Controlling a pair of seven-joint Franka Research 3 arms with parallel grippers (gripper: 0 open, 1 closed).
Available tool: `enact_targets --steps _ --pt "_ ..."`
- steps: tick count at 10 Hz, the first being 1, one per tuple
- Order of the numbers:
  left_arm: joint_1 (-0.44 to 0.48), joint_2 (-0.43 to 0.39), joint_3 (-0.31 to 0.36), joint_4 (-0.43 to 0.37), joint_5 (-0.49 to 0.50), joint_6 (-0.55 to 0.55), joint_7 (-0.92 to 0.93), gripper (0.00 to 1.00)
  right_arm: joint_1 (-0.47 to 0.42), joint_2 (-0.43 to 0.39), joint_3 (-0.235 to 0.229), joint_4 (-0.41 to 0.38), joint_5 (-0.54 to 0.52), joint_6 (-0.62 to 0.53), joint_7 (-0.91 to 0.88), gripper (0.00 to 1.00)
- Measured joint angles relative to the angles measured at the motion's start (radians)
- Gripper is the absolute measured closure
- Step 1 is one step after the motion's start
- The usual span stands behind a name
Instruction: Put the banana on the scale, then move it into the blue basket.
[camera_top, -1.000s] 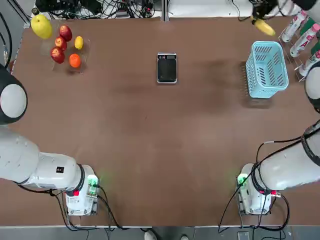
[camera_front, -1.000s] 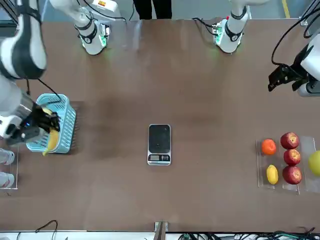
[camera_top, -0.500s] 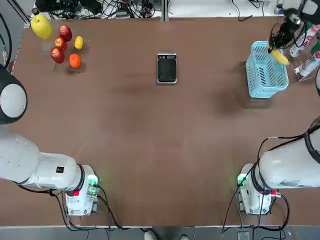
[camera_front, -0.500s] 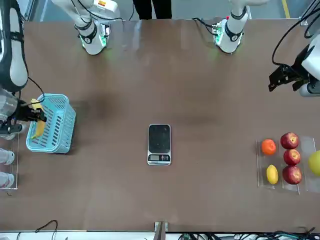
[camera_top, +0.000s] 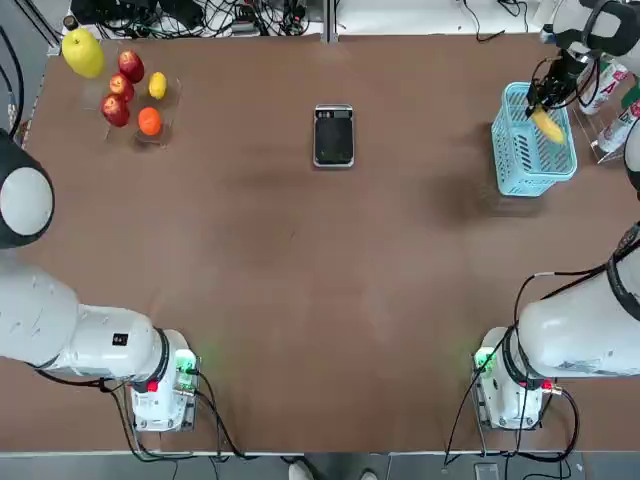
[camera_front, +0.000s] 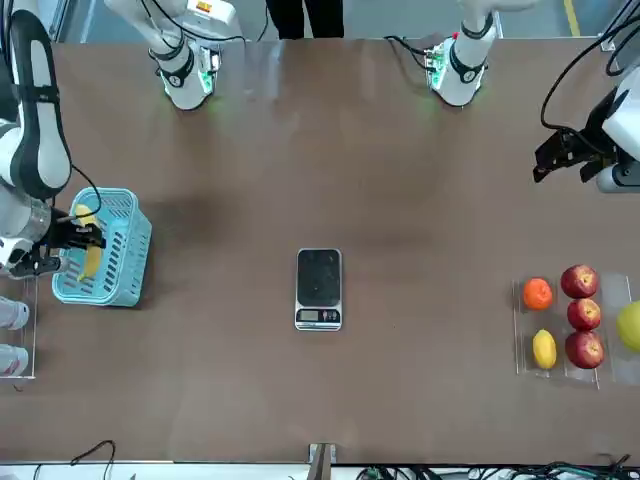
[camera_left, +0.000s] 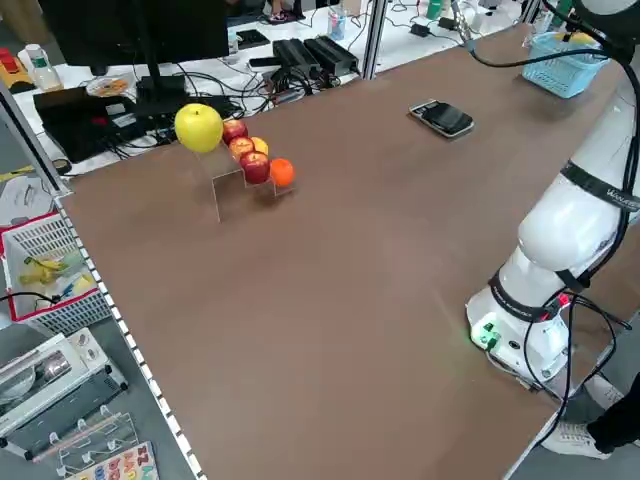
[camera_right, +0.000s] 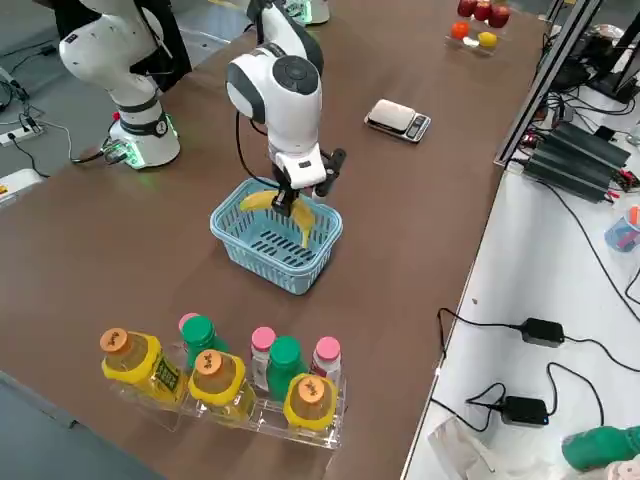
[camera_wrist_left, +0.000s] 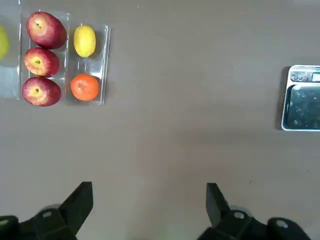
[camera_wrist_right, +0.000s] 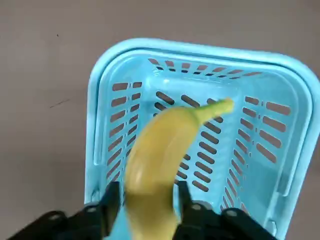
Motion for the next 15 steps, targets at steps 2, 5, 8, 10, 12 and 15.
enact_targets --steps 2,5,8,10,12,15 --pt "0.001 0.0 0.002 0.0 0.0 0.0 0.0 0.0 0.001 -0.002 0.001 0.008 0.001 0.0 -0.001 0.07" --pt "0.002 0.0 0.003 0.0 0.0 0.0 0.0 0.0 0.086 -0.045 0.01 0.085 0.005 -0.005 0.065 0.0" --pt "0.002 0.0 0.004 0.0 0.0 0.0 0.0 0.0 0.166 -0.112 0.012 0.244 -0.005 -0.203 0.187 0.0" --pt "0.002 0.0 0.004 0.001 0.0 0.0 0.0 0.0 0.164 -0.151 0.008 0.316 -0.014 -0.288 0.194 0.0" --pt "0.002 0.0 0.004 0.001 0.0 0.0 0.0 0.0 0.163 -0.214 0.008 0.351 -0.028 -0.406 0.222 0.0" --pt "0.002 0.0 0.004 0.001 0.0 0.0 0.0 0.0 0.147 -0.263 -0.003 0.403 -0.043 -0.523 0.235 0.0"
